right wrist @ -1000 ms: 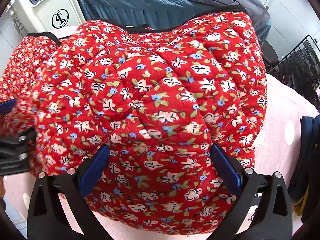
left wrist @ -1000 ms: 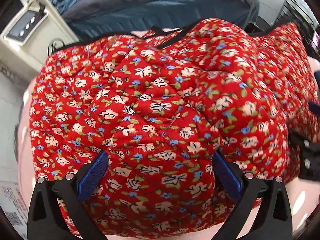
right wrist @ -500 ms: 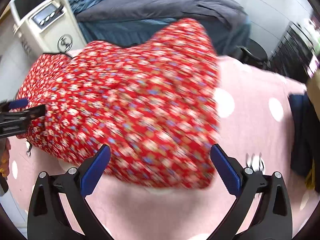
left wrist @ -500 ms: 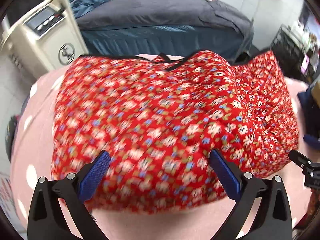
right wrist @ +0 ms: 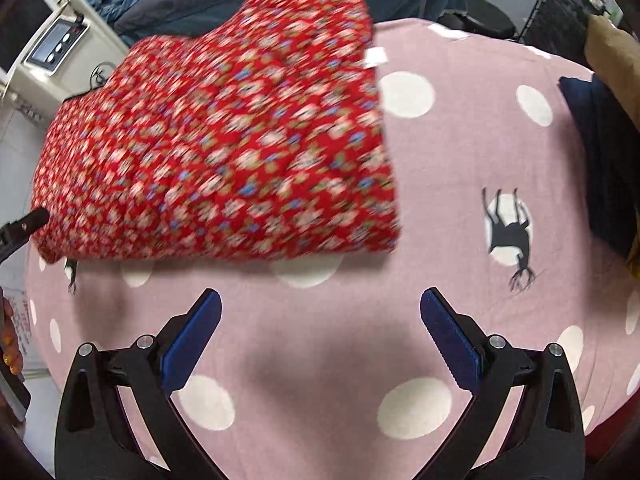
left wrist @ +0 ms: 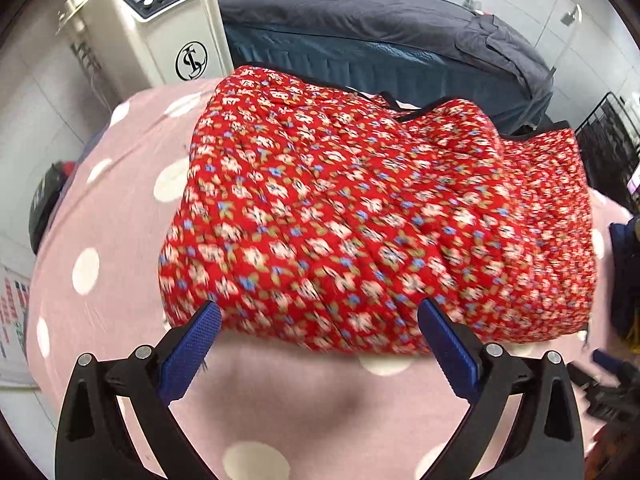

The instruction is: Fold large clothes

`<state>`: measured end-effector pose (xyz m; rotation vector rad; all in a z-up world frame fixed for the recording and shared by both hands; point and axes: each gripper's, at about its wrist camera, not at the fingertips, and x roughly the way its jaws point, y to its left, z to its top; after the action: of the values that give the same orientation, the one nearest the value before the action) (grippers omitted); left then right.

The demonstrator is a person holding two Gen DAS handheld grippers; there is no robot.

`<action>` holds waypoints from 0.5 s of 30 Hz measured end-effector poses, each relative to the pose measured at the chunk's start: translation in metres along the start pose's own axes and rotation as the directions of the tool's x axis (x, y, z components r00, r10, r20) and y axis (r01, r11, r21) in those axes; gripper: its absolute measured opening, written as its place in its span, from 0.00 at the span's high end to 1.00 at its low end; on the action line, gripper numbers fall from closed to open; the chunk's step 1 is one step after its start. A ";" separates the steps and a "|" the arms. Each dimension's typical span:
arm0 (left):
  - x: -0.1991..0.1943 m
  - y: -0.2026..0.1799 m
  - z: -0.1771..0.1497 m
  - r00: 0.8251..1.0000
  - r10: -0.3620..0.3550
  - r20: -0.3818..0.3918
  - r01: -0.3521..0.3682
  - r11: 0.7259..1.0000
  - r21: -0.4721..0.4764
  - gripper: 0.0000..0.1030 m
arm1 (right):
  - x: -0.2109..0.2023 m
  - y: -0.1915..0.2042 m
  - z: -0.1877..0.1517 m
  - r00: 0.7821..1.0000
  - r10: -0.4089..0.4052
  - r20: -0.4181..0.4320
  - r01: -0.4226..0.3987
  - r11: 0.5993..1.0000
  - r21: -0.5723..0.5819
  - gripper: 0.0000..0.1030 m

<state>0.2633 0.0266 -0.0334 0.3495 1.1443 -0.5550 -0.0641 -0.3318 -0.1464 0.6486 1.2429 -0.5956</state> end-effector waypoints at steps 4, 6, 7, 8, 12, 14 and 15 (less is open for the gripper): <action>-0.003 -0.009 -0.015 0.998 -0.017 -0.052 0.019 0.999 0.042 0.06 | -0.006 0.028 -0.011 1.000 0.014 -0.014 -0.015 0.998 -0.060 0.04; -0.008 -0.012 -0.024 0.998 -0.007 -0.056 0.010 0.999 0.052 0.06 | -0.010 0.040 -0.015 1.000 0.014 -0.019 -0.016 0.996 -0.087 0.04; -0.009 -0.009 -0.024 0.999 0.006 -0.048 -0.003 0.999 0.052 0.06 | -0.012 0.046 -0.017 1.000 0.012 -0.021 -0.014 0.995 -0.101 0.04; -0.013 -0.010 -0.027 0.999 0.024 -0.047 -0.021 0.998 0.053 0.06 | -0.016 0.052 -0.018 1.000 0.012 -0.021 -0.014 0.994 -0.111 0.04; -0.026 -0.010 -0.032 0.998 0.017 -0.055 -0.013 0.997 0.077 0.06 | -0.032 0.071 -0.010 1.000 0.018 -0.002 -0.018 0.988 -0.150 0.04; -0.035 -0.013 -0.034 0.998 0.032 -0.052 -0.027 0.994 0.104 0.06 | -0.041 0.078 -0.008 1.000 -0.006 0.016 0.009 0.983 -0.184 0.04; -0.036 -0.016 -0.033 0.998 0.049 -0.049 -0.043 0.992 0.119 0.06 | -0.045 0.081 -0.007 1.000 -0.014 0.023 0.018 0.980 -0.198 0.04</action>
<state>0.2183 0.0395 -0.0122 0.4937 1.1529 -0.5768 -0.0205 -0.2688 -0.0942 0.4648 1.2697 -0.4834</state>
